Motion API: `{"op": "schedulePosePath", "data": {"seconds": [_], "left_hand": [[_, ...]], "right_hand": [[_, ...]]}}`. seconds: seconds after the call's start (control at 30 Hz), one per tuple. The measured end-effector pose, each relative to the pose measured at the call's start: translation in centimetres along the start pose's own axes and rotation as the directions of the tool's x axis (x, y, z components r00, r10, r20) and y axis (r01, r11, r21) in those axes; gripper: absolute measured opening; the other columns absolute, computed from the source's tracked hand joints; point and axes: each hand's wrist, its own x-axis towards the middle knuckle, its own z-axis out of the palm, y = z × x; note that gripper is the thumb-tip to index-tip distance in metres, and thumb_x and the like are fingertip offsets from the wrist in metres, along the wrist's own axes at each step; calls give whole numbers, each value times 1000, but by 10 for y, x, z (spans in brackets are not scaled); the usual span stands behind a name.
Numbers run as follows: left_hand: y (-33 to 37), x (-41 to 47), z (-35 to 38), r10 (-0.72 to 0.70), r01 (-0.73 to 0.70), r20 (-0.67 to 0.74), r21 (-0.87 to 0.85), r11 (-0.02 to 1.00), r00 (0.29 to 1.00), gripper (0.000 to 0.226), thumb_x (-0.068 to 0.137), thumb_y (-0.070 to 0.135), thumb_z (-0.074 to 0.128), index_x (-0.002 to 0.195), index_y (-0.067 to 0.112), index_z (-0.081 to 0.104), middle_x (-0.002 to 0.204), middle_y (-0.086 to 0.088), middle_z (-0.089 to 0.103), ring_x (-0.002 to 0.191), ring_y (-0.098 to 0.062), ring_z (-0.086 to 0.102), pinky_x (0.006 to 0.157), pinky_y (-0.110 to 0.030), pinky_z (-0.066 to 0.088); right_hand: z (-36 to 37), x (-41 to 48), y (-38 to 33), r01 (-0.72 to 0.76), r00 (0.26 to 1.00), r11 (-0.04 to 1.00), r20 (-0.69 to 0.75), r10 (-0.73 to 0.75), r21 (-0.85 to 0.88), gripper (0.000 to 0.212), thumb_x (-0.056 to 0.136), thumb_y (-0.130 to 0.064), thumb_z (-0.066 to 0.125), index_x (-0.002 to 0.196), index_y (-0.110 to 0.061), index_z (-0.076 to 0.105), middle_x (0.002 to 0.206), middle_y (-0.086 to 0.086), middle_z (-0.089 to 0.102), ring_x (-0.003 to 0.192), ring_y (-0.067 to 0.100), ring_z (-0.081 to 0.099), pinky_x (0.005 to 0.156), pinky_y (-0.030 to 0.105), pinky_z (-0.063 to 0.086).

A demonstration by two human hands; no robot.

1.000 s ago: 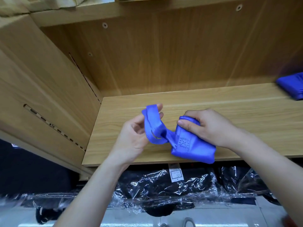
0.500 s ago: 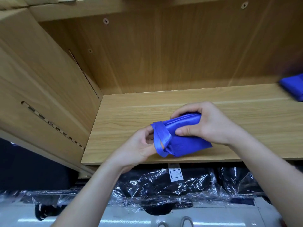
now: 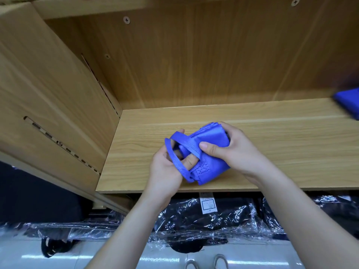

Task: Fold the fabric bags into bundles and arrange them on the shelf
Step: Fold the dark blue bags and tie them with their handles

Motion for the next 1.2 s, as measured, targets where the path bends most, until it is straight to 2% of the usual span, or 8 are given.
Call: {"op": "schedulePosePath", "data": {"seconds": [0.1, 0.23, 0.43, 0.63, 0.77, 0.9, 1.1, 1.2], "left_hand": [[-2, -1, -3, 78, -78, -64, -8, 997, 995, 67, 82, 13, 72, 134, 41, 42, 108, 8, 73, 102, -10, 68, 81, -27, 55], [7, -6, -19, 9, -41, -76, -432, 901, 997, 77, 81, -12, 50, 142, 34, 39, 117, -4, 70, 107, -23, 68, 90, -35, 55], [5, -15, -20, 8, -82, -120, -620, 780, 993, 62, 68, -14, 47, 107, 26, 73, 88, -1, 74, 79, -15, 73, 70, -27, 60], [5, -2, -13, 50, -89, -98, -452, 887, 994, 54, 66, 3, 69, 118, 19, 61, 101, -3, 75, 76, -15, 73, 66, -23, 59], [-11, 3, -22, -100, 111, 85, -136, 984, 991, 81, 59, 31, 88, 130, 17, 53, 120, -8, 69, 108, -22, 67, 94, -33, 53], [-10, 12, -13, -148, 128, 154, 130, 983, 977, 44, 86, 36, 70, 121, 14, 55, 93, 10, 72, 90, -3, 63, 86, -23, 51], [-3, 22, 8, -159, 145, 39, 241, 959, 986, 22, 98, 28, 51, 94, 8, 60, 84, -1, 63, 83, -13, 56, 77, -30, 48], [1, 22, 11, -264, 263, -13, 150, 953, 964, 31, 101, 33, 45, 96, 7, 60, 84, -7, 68, 83, -19, 61, 86, -38, 52]], "right_hand": [[-4, 0, 6, 31, 991, 999, -129, -30, 11, 24, 82, -1, 73, 99, -7, 58, 88, 6, 69, 77, 14, 63, 74, 32, 52], [-23, 6, 18, -43, 952, 991, -307, 1, -130, 26, 81, -8, 76, 94, -15, 55, 90, 6, 68, 82, 24, 64, 83, 40, 52], [-28, 15, 31, -111, 943, 984, -327, 60, -139, 25, 80, -13, 78, 91, -15, 55, 90, 4, 68, 81, 21, 64, 78, 35, 52], [-13, 16, 41, -147, 962, 932, -269, 56, -332, 33, 80, -19, 77, 94, -20, 48, 80, -1, 63, 80, 24, 60, 73, 33, 47], [-11, 6, 30, 152, 978, 805, -32, -207, -574, 50, 85, -13, 67, 113, -44, 38, 103, -5, 56, 87, 16, 54, 78, 32, 43], [-1, 0, 22, 350, 935, 612, 227, -271, -709, 24, 90, -12, 52, 97, -34, 57, 117, -9, 41, 83, 23, 57, 72, 38, 48], [5, 0, 10, 228, 974, 631, 179, -140, -742, 54, 77, -81, 38, 91, -31, 55, 106, -10, 38, 80, 16, 55, 71, 34, 43], [7, 3, 6, 155, 987, 569, 143, -66, -807, 59, 64, -87, 46, 92, -36, 55, 105, -11, 37, 78, 14, 54, 68, 32, 40]]}}
